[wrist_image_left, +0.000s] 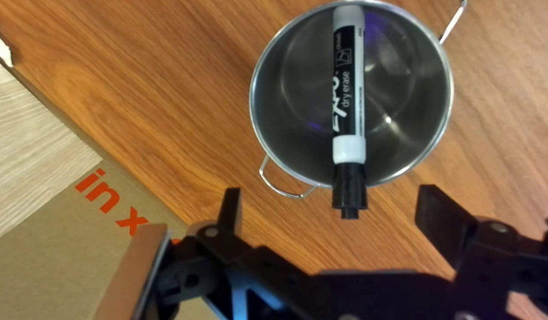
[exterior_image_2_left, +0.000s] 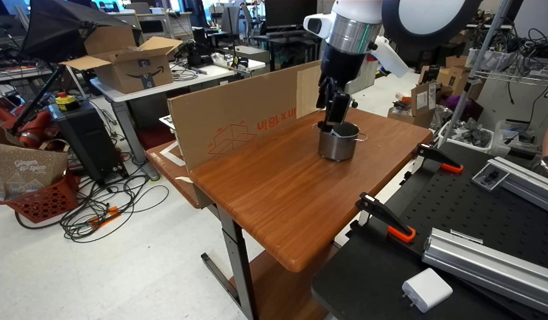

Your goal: Put the black marker in the silver pot

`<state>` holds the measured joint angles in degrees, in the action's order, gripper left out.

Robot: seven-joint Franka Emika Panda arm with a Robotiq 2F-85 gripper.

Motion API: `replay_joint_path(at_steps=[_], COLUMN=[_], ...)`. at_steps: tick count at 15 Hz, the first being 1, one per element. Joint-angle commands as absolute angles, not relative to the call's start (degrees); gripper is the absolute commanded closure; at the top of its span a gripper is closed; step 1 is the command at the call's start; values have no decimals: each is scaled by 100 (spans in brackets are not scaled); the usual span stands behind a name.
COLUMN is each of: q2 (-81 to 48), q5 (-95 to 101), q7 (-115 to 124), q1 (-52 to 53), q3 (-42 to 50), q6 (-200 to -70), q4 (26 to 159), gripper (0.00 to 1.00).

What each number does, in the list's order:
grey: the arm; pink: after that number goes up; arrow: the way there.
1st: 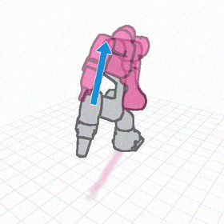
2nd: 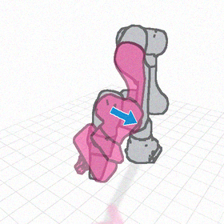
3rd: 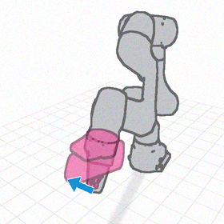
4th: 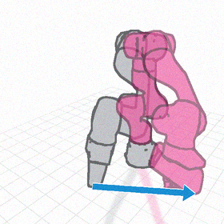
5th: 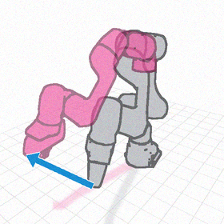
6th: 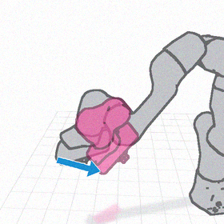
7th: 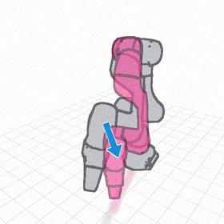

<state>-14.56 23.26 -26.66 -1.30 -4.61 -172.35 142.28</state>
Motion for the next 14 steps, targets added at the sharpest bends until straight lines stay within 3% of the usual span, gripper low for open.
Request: replay_joint_path(at_steps=[1, 7, 14], q2=[-1308, -781, -886], q5=[2207, 1849, 1970], q7=[-2851, -3008, -2799], q1=[-190, -368, -120], q3=[-541, -894, -642], q6=[-17198, -17105, -17211], q4=[14270, 14413, 14371], gripper=[0, 0, 0])
